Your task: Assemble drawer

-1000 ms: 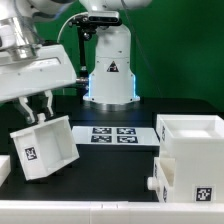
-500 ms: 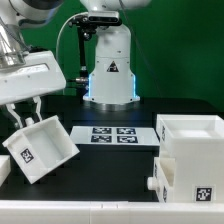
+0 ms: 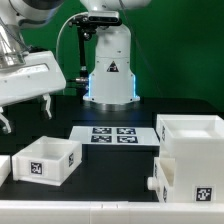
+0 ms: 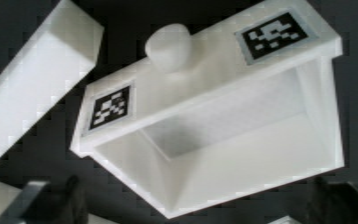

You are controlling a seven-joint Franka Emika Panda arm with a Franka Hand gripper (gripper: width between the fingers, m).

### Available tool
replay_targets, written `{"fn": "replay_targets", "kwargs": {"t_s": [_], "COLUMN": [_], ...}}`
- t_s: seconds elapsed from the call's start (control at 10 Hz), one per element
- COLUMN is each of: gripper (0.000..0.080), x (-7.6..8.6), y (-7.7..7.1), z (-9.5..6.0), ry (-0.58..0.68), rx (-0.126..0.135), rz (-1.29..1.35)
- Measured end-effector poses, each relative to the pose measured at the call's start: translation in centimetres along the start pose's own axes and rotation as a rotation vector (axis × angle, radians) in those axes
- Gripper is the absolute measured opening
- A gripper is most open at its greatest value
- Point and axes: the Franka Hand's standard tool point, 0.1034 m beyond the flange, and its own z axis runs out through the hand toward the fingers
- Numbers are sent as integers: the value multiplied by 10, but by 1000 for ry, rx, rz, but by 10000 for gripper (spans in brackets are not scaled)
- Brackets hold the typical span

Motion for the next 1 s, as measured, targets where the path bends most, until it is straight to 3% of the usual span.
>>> {"fn": "replay_targets", "kwargs": {"t_s": [0.1,0.5,0.7,1.0], "gripper": [640,649,649,649], "x": [0,0,16,41], "y": [0,0,5,-19], "z": [0,0,-1,22], "ry": [0,-1,-67,-114], "rx": [0,-1,-60,-111], "rz": [0,-2,-137,-234]}}
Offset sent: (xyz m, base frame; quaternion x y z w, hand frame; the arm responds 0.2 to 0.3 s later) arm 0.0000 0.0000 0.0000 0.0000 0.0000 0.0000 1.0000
